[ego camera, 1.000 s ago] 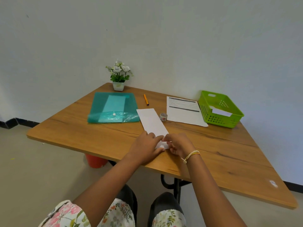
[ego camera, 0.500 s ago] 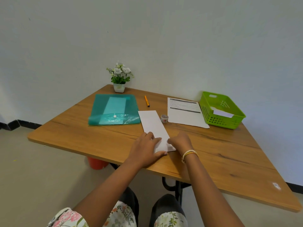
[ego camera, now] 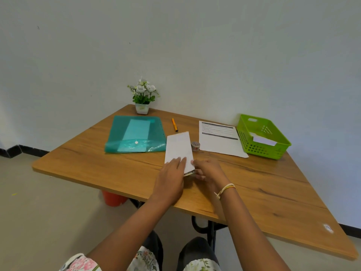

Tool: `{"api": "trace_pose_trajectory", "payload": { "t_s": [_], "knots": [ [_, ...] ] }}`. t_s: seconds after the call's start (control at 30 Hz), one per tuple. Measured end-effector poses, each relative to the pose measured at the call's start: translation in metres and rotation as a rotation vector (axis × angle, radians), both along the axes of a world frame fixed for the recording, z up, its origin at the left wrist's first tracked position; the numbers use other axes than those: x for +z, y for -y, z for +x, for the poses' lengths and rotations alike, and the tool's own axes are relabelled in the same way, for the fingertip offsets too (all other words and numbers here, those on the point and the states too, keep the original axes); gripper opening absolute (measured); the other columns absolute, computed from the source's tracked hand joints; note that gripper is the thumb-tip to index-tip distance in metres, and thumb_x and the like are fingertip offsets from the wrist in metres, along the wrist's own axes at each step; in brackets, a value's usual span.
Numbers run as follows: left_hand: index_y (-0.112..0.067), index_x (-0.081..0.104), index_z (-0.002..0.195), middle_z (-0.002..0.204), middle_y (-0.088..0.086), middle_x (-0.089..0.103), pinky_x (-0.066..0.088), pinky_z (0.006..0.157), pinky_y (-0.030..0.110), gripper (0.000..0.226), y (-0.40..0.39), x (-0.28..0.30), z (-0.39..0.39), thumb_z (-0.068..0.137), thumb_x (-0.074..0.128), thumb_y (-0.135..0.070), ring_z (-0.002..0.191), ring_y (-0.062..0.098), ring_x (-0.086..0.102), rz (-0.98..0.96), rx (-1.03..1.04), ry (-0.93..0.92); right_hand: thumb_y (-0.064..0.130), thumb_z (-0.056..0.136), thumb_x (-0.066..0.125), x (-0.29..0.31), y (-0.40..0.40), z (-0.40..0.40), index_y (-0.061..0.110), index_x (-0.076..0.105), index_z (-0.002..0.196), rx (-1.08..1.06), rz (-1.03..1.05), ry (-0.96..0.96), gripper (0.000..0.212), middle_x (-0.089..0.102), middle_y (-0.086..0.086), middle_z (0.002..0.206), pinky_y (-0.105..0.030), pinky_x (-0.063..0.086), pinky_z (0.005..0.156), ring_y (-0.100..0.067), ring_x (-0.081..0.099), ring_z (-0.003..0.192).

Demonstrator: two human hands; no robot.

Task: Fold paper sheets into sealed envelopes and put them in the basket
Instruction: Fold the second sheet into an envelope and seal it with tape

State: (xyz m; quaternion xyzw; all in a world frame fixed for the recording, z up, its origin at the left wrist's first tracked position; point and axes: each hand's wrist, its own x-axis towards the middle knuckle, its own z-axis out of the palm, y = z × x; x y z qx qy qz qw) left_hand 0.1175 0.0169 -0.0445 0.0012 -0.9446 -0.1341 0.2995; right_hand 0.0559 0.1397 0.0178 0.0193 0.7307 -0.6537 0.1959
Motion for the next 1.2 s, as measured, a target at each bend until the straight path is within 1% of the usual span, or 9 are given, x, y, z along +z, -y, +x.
{"api": "trace_pose_trajectory", "payload": {
  "t_s": [0.13,0.23,0.37,0.57,0.73,0.8,0.87,1.07,1.2],
  "knots": [
    [-0.018,0.044,0.14,0.114,0.0,0.062,0.049,0.072,0.017,0.045,-0.003,0.022,0.006,0.097,0.047,-0.029,0.093,0.003,0.059,0.56,-0.004,-0.251,0.034,0.098,0.05,0.002,0.004,0.009,0.004,0.066,0.104,0.068,-0.169,-0.076,0.034,0.067,-0.01,0.089,-0.034,0.052,0.064,-0.025,0.063,0.081],
    [-0.009,0.061,0.109,0.086,0.008,0.063,0.042,0.052,0.01,0.034,-0.005,0.039,0.003,0.097,0.042,-0.035,0.069,0.002,0.058,0.937,-0.066,-0.359,0.034,0.099,0.049,-0.001,0.004,0.008,0.01,0.067,0.1,0.003,-0.16,-0.119,0.029,0.067,-0.009,0.091,-0.032,0.053,0.065,-0.02,0.063,0.08],
    [-0.021,0.06,0.098,0.094,0.002,0.066,0.052,0.061,0.018,0.01,0.002,0.048,0.0,0.097,0.051,-0.026,0.083,0.008,0.064,1.343,-0.155,-0.25,0.031,0.097,0.054,-0.01,-0.007,-0.001,0.017,0.061,0.106,-0.211,-0.156,-0.237,0.018,0.065,-0.01,0.109,-0.034,0.053,0.073,-0.023,0.063,0.094],
    [-0.015,0.057,0.116,0.108,0.011,0.069,0.056,0.078,0.043,0.024,0.016,0.043,0.003,0.093,0.059,-0.021,0.099,0.029,0.065,1.742,-0.263,0.145,0.039,0.092,0.059,-0.008,-0.045,-0.021,0.011,0.041,0.14,-0.595,0.044,-0.346,0.059,0.046,-0.011,0.142,-0.041,0.037,0.104,-0.03,0.047,0.124],
    [-0.009,0.053,0.122,0.112,0.02,0.068,0.056,0.083,0.047,0.04,0.026,0.038,0.001,0.084,0.063,-0.018,0.105,0.035,0.065,2.007,-0.36,0.376,0.033,0.09,0.059,-0.016,-0.077,-0.034,0.009,0.059,0.117,-0.565,0.108,-0.249,0.036,0.06,-0.007,0.112,-0.032,0.039,0.081,-0.027,0.054,0.102],
    [-0.008,0.052,0.122,0.108,0.02,0.069,0.056,0.082,0.048,0.047,0.03,0.038,-0.003,0.079,0.067,-0.021,0.101,0.035,0.066,2.029,-0.371,0.374,0.019,0.087,0.058,-0.021,-0.084,-0.035,0.01,0.062,0.084,-0.515,0.154,-0.27,0.011,0.057,-0.007,0.084,-0.029,0.035,0.067,-0.024,0.05,0.079],
    [-0.011,0.055,0.119,0.1,0.018,0.071,0.057,0.076,0.047,0.041,0.032,0.04,-0.007,0.083,0.066,-0.027,0.095,0.034,0.068,2.006,-0.362,0.356,0.012,0.083,0.056,-0.026,-0.089,-0.035,0.013,0.051,0.067,-0.492,0.203,-0.302,0.016,0.041,-0.005,0.066,-0.03,0.025,0.056,-0.02,0.036,0.064],
    [-0.01,0.039,0.127,0.11,0.016,0.063,0.057,0.075,0.046,0.04,0.033,0.037,-0.03,0.097,0.05,-0.035,0.093,0.031,0.064,1.713,0.041,0.218,0.009,0.085,0.059,-0.033,-0.093,-0.035,-0.006,0.065,0.074,-0.495,0.225,-0.316,0.02,0.052,-0.005,0.065,-0.027,0.033,0.053,-0.018,0.044,0.059],
    [-0.005,0.043,0.12,0.105,0.013,0.062,0.056,0.075,0.042,0.037,0.032,0.034,-0.041,0.098,0.051,-0.033,0.089,0.026,0.063,1.553,0.206,0.098,0.011,0.086,0.058,-0.036,-0.09,-0.037,0.002,0.065,0.07,-0.498,0.216,-0.316,0.02,0.054,-0.004,0.065,-0.027,0.035,0.053,-0.019,0.047,0.064]
  ]
}}
